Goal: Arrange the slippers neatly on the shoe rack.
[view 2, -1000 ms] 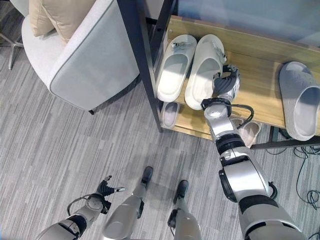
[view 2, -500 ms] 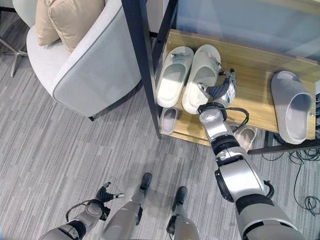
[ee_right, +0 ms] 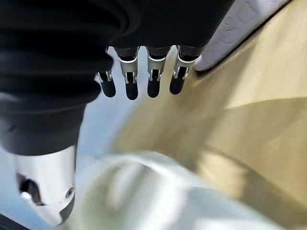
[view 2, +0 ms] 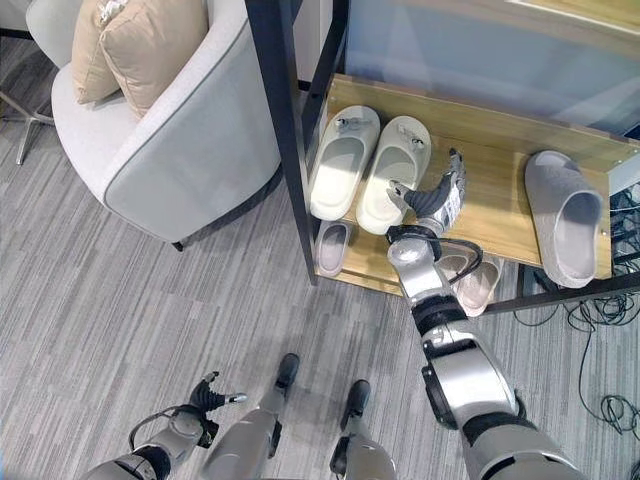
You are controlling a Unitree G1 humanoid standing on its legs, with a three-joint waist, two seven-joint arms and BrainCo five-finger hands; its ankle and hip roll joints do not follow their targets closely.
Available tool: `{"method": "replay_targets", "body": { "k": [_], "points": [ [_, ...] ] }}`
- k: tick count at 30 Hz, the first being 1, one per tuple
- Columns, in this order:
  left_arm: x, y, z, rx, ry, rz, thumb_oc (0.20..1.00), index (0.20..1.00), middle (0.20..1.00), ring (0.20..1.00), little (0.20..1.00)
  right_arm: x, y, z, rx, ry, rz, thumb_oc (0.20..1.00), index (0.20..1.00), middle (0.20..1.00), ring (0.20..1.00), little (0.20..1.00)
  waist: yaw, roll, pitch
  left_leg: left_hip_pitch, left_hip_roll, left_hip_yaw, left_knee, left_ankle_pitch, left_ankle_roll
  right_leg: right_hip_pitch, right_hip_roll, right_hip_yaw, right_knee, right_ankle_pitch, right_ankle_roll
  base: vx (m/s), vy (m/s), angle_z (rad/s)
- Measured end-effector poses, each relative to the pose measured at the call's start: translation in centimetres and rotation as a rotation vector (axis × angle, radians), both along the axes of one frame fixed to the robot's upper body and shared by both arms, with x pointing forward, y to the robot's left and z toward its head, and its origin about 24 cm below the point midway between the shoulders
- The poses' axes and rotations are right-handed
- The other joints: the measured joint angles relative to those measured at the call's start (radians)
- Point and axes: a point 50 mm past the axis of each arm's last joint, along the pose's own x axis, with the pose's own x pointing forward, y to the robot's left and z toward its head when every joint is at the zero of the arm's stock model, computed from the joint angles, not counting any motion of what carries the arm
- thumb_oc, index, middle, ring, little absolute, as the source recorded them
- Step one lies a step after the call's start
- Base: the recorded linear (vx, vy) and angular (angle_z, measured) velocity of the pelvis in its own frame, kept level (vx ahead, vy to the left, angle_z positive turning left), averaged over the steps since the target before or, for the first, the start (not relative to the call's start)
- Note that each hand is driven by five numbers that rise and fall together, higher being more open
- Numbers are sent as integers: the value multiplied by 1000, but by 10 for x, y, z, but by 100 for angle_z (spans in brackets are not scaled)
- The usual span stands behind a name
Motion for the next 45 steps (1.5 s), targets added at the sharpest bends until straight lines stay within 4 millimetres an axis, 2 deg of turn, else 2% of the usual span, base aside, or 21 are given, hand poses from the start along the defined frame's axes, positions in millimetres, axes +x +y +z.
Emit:
{"method": "replay_targets", "body": {
  "k": [5,8,10,11,13,17,22,24,26,28,31,32,33,34,35,36,37,39,41,44,45],
  "points": [
    [-2,9,1,11,-9,68,1000,1000,1000,1000,1000,-10,-10,-3,40,-64,15,1000,1000,1000,1000,1000,-4,0,-16,5,0,3,0,0,0,4,0,3,0,0,0,13,-12,0],
    [-23,5,-9,-1,48,75,1000,1000,1000,1000,1000,-23,-20,-19,25,-43,16,1000,1000,1000,1000,1000,-15,0,-18,19,1,14,-1,-2,-2,12,-1,14,0,0,0,21,-45,-9],
    [-39,8,-14,-3,83,98,1000,1000,1000,1000,1000,-49,-22,-46,13,2,68,1000,1000,1000,1000,1000,-20,-1,-24,52,3,22,-1,-13,-7,43,0,19,-1,-6,0,47,-93,-17],
    [-51,10,-18,-11,118,119,1000,1000,1000,1000,1000,-68,-26,-65,-80,66,100,1000,1000,1000,1000,1000,-39,2,-32,88,6,38,-2,-32,-12,69,0,37,-3,-8,1,58,-103,-30],
    [-57,11,-20,-8,135,117,1000,1000,1000,1000,1000,-86,-31,-71,-142,89,129,1000,1000,1000,1000,1000,-65,3,-42,129,9,50,-6,-44,-11,105,0,49,-4,-16,5,38,-77,-27],
    [-63,4,-23,-41,156,88,1000,1000,1000,1000,1000,-120,-35,-101,-188,220,221,1000,1000,1000,1000,1000,-111,9,-143,184,19,79,-8,-64,-3,146,9,72,-5,-33,0,6,-130,-19],
    [-73,1,-26,-63,186,72,1000,1000,1000,1000,1000,-143,-38,-126,-255,380,326,1000,1000,1000,1000,1000,-151,40,-149,245,34,109,-2,-75,-1,191,17,105,-1,-48,10,-38,-196,-20],
    [-92,2,-31,-59,238,56,1000,1000,1000,1000,1000,-157,-40,-132,-337,451,405,1000,1000,1000,1000,1000,-160,52,-154,278,49,114,-3,-90,-8,219,32,111,1,-57,0,-52,-308,-14],
    [-113,6,-35,-53,298,72,1000,1000,1000,1000,1000,-158,-39,-135,-342,478,448,1000,1000,1000,1000,1000,-182,66,-154,292,72,119,-2,-89,-22,227,57,117,8,-66,-15,-70,-277,-15],
    [-118,6,-35,-68,307,97,1000,1000,1000,1000,1000,-157,-39,-135,-350,492,470,1000,1000,1000,1000,1000,-181,78,-144,295,101,127,17,-92,-47,237,90,121,1,-63,-45,-99,-284,-10],
    [-104,7,-33,-93,267,130,1000,1000,1000,1000,1000,-152,-34,-127,-356,448,517,1000,1000,1000,1000,1000,-153,51,-89,203,109,133,224,-79,-88,259,117,98,14,-78,-95,-59,-277,38],
    [-85,15,-27,-78,207,121,1000,1000,1000,1000,1000,-154,-32,-127,-347,442,531,1000,1000,1000,1000,1000,-145,13,-43,22,107,177,513,5,-126,249,106,52,51,-105,-153,-6,-84,97],
    [-80,21,-25,-63,189,121,1000,1000,1000,1000,1000,-153,-31,-126,-349,440,538,1000,1000,1000,1000,1000,-128,-3,-31,-62,111,223,610,29,-119,244,105,46,52,-112,-167,137,71,79],
    [-90,21,-27,-58,215,120,1000,1000,1000,1000,1000,-142,-25,-119,-362,401,558,1000,1000,1000,1000,1000,-101,-8,-28,-92,42,227,416,-7,-117,232,90,48,-4,-168,-60,139,85,-50],
    [-95,7,-31,-92,234,114,1000,1000,1000,1000,1000,-126,-26,-108,-413,376,565,1000,1000,1000,1000,1000,-55,62,-10,-58,79,181,239,-18,-106,174,107,16,115,-238,-34,195,107,-127],
    [-110,10,-33,-88,271,130,1000,1000,1000,1000,1000,-120,-19,-100,-441,350,595,1000,1000,1000,1000,1000,-28,39,-11,-7,65,168,145,-21,-105,163,36,28,167,-181,-41,173,83,-124],
    [-127,4,-38,-92,349,147,1000,1000,1000,1000,1000,-122,-20,-91,-468,316,598,1000,1000,1000,1000,1000,-63,76,-18,44,75,161,118,-25,-96,209,84,-17,113,-158,-111,217,113,-58],
    [-139,9,-38,-50,382,133,1000,1000,1000,1000,1000,-125,-16,-94,-493,333,620,1000,1000,1000,1000,1000,-86,40,-29,107,40,164,154,-51,-68,225,90,-12,89,-159,-111,216,152,-16],
    [-143,20,-37,-14,400,115,1000,1000,1000,1000,1000,-126,-13,-102,-516,368,637,1000,1000,1000,1000,1000,-104,6,-51,192,4,167,102,-62,-32,231,110,4,70,-148,-99,148,128,-26],
    [-123,24,-34,-7,358,101,1000,1000,1000,1000,1000,-119,-6,-97,-509,343,636,1000,1000,1000,1000,1000,-104,-11,-45,222,13,166,39,-54,-18,247,117,18,58,-136,-119,127,119,-23],
    [-107,22,-32,-20,320,82,1000,1000,1000,1000,1000,-114,-1,-92,-511,321,641,1000,1000,1000,1000,1000,-106,-6,-48,216,28,168,42,-54,-18,272,115,20,46,-140,-115,140,130,-17]
  ]
}}
